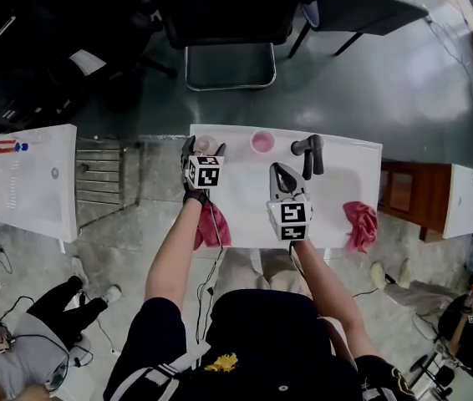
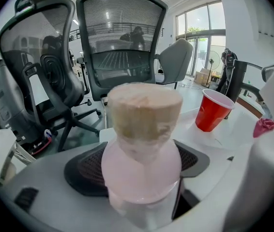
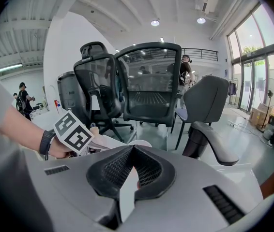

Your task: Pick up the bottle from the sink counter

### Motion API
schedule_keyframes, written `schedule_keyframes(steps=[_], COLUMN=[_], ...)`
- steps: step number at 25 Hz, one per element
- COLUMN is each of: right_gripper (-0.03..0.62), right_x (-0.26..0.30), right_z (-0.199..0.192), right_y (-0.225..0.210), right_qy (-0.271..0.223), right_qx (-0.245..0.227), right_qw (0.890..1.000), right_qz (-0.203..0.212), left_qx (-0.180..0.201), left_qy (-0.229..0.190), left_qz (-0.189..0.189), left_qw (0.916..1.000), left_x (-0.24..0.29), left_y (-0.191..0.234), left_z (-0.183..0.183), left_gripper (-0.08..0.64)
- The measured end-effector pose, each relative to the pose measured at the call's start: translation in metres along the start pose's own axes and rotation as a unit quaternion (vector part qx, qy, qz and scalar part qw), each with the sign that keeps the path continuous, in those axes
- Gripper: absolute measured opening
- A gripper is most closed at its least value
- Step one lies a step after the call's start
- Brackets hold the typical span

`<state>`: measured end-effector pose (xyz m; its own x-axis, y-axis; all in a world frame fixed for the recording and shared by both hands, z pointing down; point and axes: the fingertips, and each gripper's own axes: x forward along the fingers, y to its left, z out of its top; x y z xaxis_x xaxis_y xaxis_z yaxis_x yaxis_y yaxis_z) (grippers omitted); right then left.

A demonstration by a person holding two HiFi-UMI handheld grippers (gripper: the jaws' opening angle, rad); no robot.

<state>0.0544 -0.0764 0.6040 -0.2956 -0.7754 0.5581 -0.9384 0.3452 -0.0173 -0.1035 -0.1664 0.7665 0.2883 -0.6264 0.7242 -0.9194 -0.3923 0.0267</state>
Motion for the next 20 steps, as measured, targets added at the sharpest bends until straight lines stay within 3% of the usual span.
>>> schedule_keyframes(steps=[20], right_gripper=[0.025], right_x=[-0.026], right_z=[0.018], right_y=[-0.002], right_qy=[-0.033], right_qx=[0.000], right_qw=[0.999], right_qz=[0.001], left_qx=[0.034], left_qy=[-0.055], left_qz=[-0.025], left_qw=[0.9976], left_x=[-0.060], left_y=[-0.038], left_z=[0.042], left_gripper=[0.416])
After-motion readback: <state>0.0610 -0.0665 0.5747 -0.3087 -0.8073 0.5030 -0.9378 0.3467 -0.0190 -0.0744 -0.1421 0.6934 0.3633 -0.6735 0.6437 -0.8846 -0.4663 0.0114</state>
